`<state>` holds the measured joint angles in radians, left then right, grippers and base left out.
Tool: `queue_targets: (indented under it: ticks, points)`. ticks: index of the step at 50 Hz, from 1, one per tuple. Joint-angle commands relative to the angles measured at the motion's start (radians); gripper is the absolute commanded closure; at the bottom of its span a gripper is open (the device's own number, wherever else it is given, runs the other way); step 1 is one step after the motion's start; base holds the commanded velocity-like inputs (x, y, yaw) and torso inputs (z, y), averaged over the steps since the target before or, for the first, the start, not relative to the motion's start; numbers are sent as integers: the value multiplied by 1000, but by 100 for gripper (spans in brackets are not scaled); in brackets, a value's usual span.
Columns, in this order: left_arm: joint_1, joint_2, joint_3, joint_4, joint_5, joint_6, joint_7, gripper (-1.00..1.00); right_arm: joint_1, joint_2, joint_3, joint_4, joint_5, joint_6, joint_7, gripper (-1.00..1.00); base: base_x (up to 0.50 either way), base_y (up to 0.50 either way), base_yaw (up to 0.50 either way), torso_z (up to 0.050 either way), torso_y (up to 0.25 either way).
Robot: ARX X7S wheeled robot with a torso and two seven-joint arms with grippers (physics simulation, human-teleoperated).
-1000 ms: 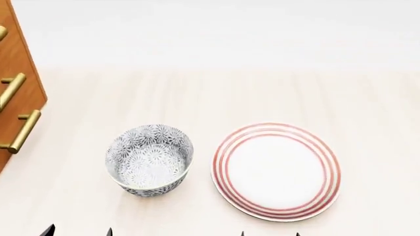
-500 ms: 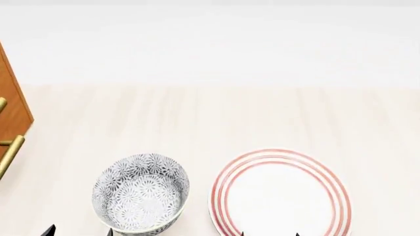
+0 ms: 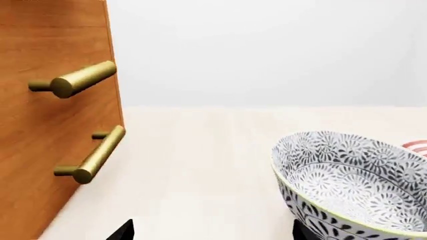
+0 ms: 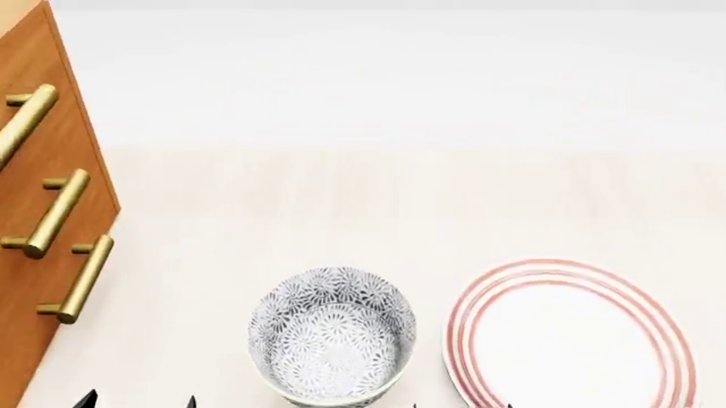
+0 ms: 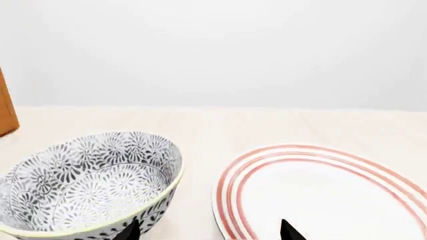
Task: Open the top drawer of the cabinet.
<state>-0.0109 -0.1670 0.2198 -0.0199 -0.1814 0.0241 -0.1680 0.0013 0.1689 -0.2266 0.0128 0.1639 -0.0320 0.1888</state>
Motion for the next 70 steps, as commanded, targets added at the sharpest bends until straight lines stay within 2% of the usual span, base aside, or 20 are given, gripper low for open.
queue_targets:
  ticks: [1, 11, 21, 26, 38, 42, 45, 47, 49, 56, 62, 63, 70]
  points:
    - [-2, -6, 6, -1, -6, 0, -6, -100, 0, 5, -11, 2, 2, -2, 6, -100, 0, 500, 0, 0, 0]
    - [-5, -10, 12, -5, -9, 1, -12, -100, 5, 8, -19, 15, 0, -10, 10, -100, 0, 500, 0, 0, 0]
    - [-7, -13, 16, -7, -13, 3, -18, -100, 8, 11, -25, 24, 10, -9, 9, -100, 0, 5, 0, 0, 0]
    - [-20, -14, 12, -10, 24, -17, -66, -100, 8, 13, -30, 29, 11, -10, 10, -100, 0, 0, 0, 0, 0]
    - [-150, -78, 100, 81, 243, -342, -161, -100, 8, 20, -48, 39, -2, -6, 17, -100, 0, 0, 0, 0, 0]
    - [-209, -107, 179, 129, 404, -503, -196, -100, 9, 22, -51, 47, 0, -9, 16, -100, 0, 0, 0, 0, 0]
    - [-235, -118, 217, 144, 452, -552, -186, -100, 11, 22, -55, 57, -2, -16, 15, -100, 0, 0, 0, 0, 0]
    - [-273, -130, 292, 141, 551, -625, -181, -100, 13, 21, -56, 64, 2, -18, 12, -100, 0, 0, 0, 0, 0]
    - [-289, -136, 320, 143, 583, -634, -180, -100, 11, 23, -58, 58, 2, -15, 13, -100, 0, 0, 0, 0, 0]
    - [-368, -167, 526, 112, 811, -760, -120, -100, 13, 24, -62, 69, 10, -21, 10, -100, 0, 0, 0, 0, 0]
    - [-395, -174, 605, 86, 899, -804, -93, -100, 14, 25, -66, 77, 10, -27, 12, -100, 0, 0, 0, 0, 0]
    - [-410, -179, 646, 59, 962, -830, -99, -100, 14, 24, -67, 79, 11, -27, 11, -100, 0, 0, 0, 0, 0]
    - [-440, -192, 718, 27, 1053, -872, -62, -100, 14, 27, -72, 76, 13, -22, 14, -100, 0, 0, 0, 0, 0]
